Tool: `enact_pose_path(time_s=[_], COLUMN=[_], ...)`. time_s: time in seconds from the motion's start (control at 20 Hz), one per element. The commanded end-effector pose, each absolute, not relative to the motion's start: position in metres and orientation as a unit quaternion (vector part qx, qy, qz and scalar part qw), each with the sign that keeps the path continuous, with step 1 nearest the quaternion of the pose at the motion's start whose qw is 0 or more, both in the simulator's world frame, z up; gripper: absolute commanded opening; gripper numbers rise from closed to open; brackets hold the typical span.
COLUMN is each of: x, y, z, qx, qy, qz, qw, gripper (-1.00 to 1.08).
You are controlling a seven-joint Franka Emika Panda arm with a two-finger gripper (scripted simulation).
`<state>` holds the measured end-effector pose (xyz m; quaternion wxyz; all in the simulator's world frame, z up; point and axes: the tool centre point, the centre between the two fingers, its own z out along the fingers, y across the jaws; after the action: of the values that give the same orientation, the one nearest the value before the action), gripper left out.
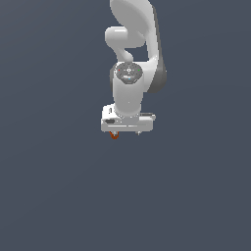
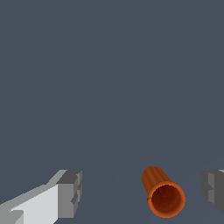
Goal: Pick up the object and move it to a goal position.
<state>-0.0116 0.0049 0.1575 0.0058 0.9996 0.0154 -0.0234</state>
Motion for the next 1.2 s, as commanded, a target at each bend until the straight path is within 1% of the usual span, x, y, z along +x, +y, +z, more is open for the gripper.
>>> enact_pose_path(time_s=[0.0,0.55,0.85,1.15], x=[-0.012,-0.006,-0.012,-0.028], y=[0.005,-0.001,-0.006,-0.018], z=[0.157,0.172,0.165,0.146], qx=[1.000,1.000,1.000,0.999], qy=[0.015,0.001,-0.011,-0.045], qz=[-0.023,-0.018,-0.017,-0.014], qw=[0.006,-0.003,-0.003,-0.003], gripper=[1.00,1.00,1.00,1.00])
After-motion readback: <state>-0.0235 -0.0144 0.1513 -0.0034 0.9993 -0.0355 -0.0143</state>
